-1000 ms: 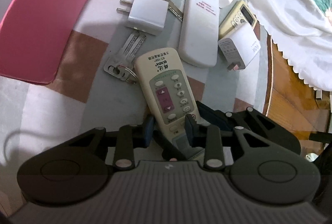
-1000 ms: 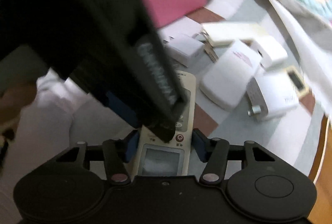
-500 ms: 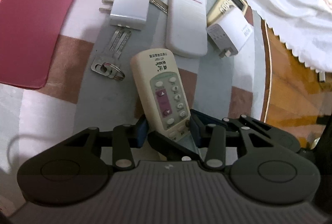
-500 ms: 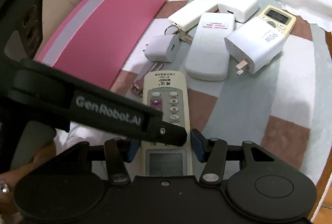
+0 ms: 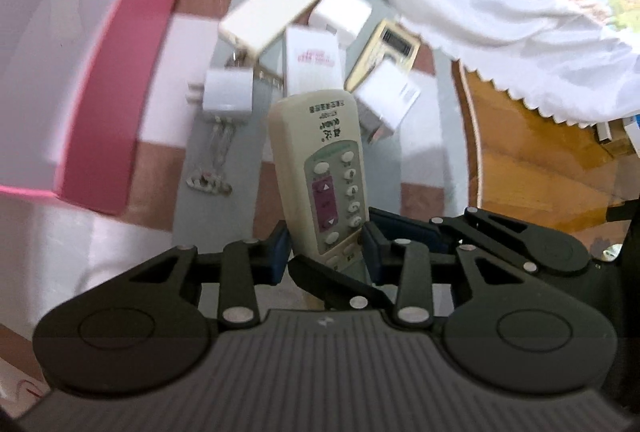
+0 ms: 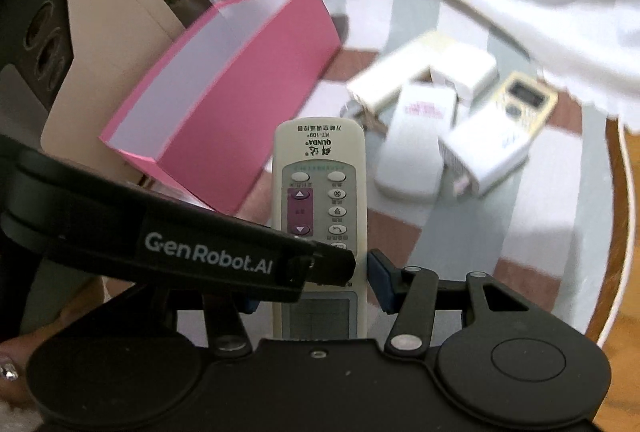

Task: Organize rigid objects
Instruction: 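Carry the cream remote into the pink box and release it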

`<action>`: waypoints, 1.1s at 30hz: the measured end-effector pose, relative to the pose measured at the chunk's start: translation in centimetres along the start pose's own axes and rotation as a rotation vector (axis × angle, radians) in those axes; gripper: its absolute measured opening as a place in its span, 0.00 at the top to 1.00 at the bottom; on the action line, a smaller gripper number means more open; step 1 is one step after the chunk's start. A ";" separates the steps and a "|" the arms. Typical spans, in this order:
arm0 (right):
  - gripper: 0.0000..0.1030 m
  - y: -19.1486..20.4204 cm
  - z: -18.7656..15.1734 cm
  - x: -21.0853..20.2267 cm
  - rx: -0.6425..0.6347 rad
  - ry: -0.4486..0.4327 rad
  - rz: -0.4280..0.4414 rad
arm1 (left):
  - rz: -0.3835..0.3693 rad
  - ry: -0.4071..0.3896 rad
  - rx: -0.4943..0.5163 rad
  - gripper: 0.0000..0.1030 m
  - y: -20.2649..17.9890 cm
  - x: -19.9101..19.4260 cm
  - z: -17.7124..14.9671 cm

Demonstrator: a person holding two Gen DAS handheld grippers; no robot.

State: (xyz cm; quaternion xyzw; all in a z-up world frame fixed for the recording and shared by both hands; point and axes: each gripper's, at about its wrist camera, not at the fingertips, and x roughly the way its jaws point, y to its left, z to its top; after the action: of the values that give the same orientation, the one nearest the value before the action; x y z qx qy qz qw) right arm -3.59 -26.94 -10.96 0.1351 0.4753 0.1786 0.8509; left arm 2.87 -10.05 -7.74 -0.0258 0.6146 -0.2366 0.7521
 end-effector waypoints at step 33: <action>0.44 14.9 15.7 11.7 0.068 0.104 0.302 | 0.234 -0.028 -0.199 0.68 20.5 -9.8 10.2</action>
State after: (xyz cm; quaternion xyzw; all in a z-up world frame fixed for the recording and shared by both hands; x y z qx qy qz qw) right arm 12.90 -9.39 -5.89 0.2243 0.4986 0.2951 0.7836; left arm 17.78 9.40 -3.07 -0.0319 0.6234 -0.0849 0.7767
